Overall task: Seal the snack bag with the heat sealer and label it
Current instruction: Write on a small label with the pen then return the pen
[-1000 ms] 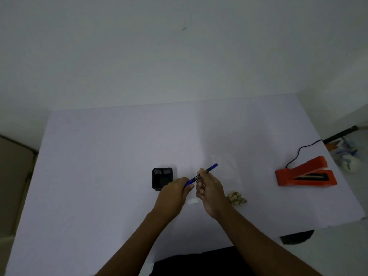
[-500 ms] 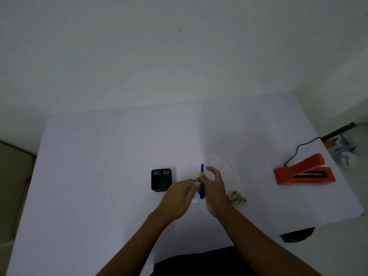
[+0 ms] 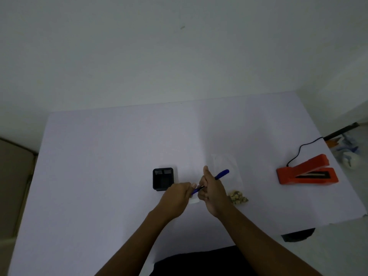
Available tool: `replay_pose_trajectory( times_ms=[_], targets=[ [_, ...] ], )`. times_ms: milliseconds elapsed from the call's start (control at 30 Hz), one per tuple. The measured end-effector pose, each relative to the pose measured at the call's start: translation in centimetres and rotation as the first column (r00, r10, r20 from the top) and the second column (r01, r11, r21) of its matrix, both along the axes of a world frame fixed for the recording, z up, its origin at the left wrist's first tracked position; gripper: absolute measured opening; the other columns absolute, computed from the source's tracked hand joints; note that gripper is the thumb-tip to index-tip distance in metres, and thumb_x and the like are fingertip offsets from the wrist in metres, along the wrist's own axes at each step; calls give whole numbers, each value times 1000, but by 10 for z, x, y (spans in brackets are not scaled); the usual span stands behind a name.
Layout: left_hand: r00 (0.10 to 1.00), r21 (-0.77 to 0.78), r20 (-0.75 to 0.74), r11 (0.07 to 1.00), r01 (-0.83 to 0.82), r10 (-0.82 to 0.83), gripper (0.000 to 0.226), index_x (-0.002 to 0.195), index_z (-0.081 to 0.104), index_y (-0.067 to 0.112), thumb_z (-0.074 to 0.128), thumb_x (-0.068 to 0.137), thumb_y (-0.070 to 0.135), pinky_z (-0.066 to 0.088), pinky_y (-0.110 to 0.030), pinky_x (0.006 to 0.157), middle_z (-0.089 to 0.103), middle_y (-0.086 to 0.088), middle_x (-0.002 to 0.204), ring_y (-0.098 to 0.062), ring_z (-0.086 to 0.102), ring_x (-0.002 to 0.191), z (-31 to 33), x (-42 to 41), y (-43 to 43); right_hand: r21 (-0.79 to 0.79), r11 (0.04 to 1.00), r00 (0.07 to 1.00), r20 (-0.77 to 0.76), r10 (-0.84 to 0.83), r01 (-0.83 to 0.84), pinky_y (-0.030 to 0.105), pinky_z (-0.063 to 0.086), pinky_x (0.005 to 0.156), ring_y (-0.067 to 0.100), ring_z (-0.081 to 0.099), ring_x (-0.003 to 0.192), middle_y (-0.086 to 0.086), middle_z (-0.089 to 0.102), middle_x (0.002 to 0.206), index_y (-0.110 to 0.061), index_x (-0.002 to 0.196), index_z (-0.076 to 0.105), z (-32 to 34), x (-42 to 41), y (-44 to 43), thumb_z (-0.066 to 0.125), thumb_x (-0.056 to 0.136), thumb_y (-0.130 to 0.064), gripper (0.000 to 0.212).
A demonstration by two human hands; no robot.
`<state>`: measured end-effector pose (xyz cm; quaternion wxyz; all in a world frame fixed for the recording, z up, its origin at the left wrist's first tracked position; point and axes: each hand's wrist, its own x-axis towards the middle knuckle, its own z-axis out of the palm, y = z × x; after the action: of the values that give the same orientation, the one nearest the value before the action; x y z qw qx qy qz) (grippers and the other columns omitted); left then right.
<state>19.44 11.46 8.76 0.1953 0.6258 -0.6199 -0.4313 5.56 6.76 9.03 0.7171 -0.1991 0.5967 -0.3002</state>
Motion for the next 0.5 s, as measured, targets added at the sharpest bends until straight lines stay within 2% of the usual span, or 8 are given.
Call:
replay_pose_trajectory(
  times_ms=[67,133,233,300,400,500],
  targets=[
    [980,66,-186,996,-66,77,45,65,51,24,30,103,37,35,-16,58,49,7,60,-7,46,56,2,-4,5,19,998,997,39,-64,63,26,19,42,11,24,40,2,33,52,-15,51,36,1,0,-4,56,96,-45,57],
    [936,127,-315,984,-124,158,44,66,50,23,32,104,35,35,-16,56,46,6,60,-4,42,54,7,-8,7,20,995,993,72,-97,96,25,20,41,11,24,38,2,35,50,-16,49,37,3,1,-8,56,96,-40,57],
    [905,185,-368,970,-155,215,42,66,48,23,32,105,32,35,-14,55,45,6,60,-1,41,52,14,-12,8,16,998,994,87,-64,63,25,20,41,12,24,38,2,36,47,-16,47,37,8,4,-13,57,97,-34,56],
    [886,276,-386,948,-156,258,45,65,46,21,33,103,38,34,-19,54,43,4,58,-3,39,50,16,-12,6,33,997,993,92,-79,76,24,19,41,12,24,37,1,34,46,-16,47,36,7,7,-15,56,96,-30,55],
    [739,522,-504,839,-152,447,47,60,40,20,38,101,45,25,-24,48,37,3,54,-10,29,48,19,-10,3,46,989,982,127,-142,137,26,18,42,12,24,38,0,31,45,-18,48,31,4,12,-18,54,97,-30,56],
    [632,608,-568,786,-111,528,48,59,38,21,40,101,44,19,-22,45,32,2,54,-10,24,47,25,-10,1,51,983,976,122,-181,176,25,22,39,14,27,39,1,32,45,-19,48,31,3,13,-22,54,97,-28,54]
  ],
)
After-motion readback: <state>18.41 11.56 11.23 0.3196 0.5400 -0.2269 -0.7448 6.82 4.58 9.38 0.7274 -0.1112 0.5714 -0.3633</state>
